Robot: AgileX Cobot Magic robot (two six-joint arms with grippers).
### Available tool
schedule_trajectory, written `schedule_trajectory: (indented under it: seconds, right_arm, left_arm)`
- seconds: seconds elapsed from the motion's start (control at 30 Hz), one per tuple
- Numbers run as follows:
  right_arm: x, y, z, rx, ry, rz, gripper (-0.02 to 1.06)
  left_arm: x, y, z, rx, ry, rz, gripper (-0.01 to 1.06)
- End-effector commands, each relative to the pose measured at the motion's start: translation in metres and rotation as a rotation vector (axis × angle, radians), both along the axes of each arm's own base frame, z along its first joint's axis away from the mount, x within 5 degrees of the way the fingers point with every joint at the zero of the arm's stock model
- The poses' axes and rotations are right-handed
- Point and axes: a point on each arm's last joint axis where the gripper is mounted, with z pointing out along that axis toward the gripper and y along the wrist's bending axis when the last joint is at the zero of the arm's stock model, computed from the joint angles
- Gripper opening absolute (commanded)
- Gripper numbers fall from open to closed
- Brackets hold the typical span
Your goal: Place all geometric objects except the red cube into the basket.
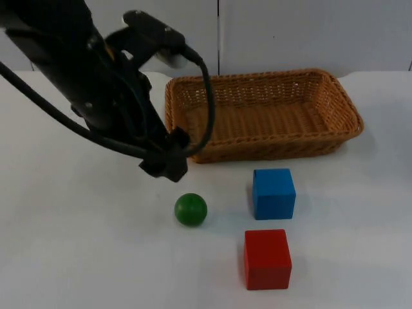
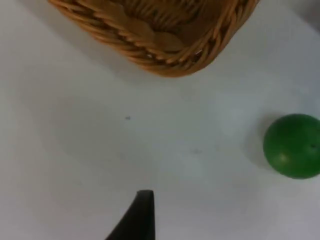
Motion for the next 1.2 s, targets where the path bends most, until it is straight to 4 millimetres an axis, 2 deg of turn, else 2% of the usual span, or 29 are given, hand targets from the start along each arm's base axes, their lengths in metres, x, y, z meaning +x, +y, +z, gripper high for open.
schedule_trajectory:
  seconds: [0.0, 0.1, 0.3, 0.43, 0.67, 0.93, 0.97, 1.0, 1.13, 1.17]
  right_arm:
    - [-0.001, -0.001, 0.003, 0.002, -0.001, -0.006, 1.05]
    - [-0.002, -0.001, 0.002, 0.002, 0.01, -0.007, 1.05]
    - [-0.002, -0.001, 0.002, 0.001, 0.012, -0.007, 1.05]
    - [-0.003, -0.001, 0.0, 0.001, 0.034, -0.008, 1.05]
    - [-0.007, -0.002, 0.001, -0.015, 0.036, -0.007, 1.05]
    - [-0.009, -0.003, 0.004, -0.026, 0.02, -0.009, 1.05]
    - [-0.009, -0.003, 0.004, -0.026, 0.02, -0.009, 1.05]
    - [-0.009, -0.003, 0.004, -0.026, 0.02, -0.009, 1.05]
    - [-0.009, -0.003, 0.006, -0.032, 0.003, -0.01, 1.05]
    - [-0.009, -0.003, 0.006, -0.032, 0.003, -0.01, 1.05]
  left_arm:
    - [0.004, -0.006, -0.005, -0.035, -0.018, 0.011, 1.03]
    - [0.007, -0.008, -0.013, -0.053, -0.004, 0.031, 1.03]
    - [0.006, -0.03, -0.032, -0.154, 0.108, -0.017, 1.03]
    - [0.013, -0.041, -0.046, -0.168, 0.132, -0.02, 1.03]
    - [0.015, -0.043, -0.076, -0.135, 0.202, -0.008, 1.03]
    - [0.012, -0.042, -0.084, -0.111, 0.241, -0.027, 1.01]
    - [0.011, -0.041, -0.085, -0.104, 0.246, -0.034, 0.94]
    - [0.011, -0.041, -0.085, -0.104, 0.246, -0.034, 0.94]
    - [0.012, -0.039, -0.086, -0.085, 0.245, -0.007, 0.27]
    - [0.012, -0.039, -0.086, -0.085, 0.245, -0.007, 0.27]
